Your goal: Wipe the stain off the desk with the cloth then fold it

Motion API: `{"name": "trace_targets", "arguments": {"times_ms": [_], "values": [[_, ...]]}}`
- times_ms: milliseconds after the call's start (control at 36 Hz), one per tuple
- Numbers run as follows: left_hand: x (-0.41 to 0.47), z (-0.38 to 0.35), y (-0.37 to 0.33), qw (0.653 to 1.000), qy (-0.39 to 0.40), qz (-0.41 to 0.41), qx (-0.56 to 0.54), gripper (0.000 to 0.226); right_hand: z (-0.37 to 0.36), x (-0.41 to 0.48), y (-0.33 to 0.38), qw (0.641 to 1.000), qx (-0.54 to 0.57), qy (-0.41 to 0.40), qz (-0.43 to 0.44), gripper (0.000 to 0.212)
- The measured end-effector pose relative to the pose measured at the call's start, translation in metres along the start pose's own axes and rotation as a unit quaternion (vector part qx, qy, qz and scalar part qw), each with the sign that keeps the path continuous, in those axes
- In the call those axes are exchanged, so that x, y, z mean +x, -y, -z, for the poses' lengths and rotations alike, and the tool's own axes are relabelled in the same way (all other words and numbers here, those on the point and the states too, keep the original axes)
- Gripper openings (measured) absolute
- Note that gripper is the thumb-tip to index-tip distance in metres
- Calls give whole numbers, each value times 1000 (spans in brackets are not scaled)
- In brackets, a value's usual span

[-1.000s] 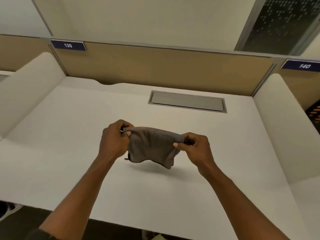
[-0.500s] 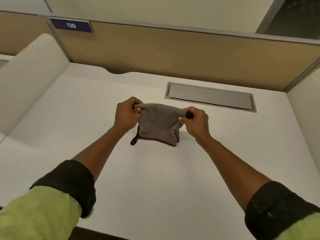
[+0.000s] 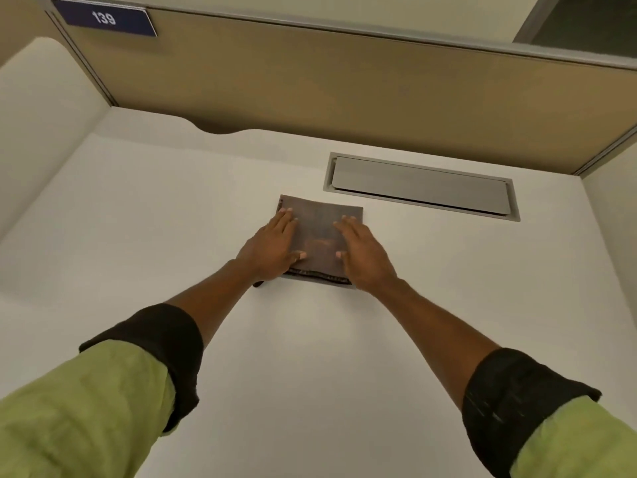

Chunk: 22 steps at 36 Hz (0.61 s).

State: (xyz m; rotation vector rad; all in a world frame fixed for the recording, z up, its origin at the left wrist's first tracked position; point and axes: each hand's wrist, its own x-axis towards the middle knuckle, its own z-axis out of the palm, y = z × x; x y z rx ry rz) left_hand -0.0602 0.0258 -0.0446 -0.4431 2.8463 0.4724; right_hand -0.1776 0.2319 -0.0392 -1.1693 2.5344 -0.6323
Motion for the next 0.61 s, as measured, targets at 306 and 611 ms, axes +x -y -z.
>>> {"name": "trace_targets", "arguments": {"times_ms": [306,611], "values": [[25,-14,30,991,70,-18,109,102,-16,34,-9,987,-83,130,-42,98],[44,13,7,969,109,13,220,101,20,35,-10,987,-93,117,-63,85]]}}
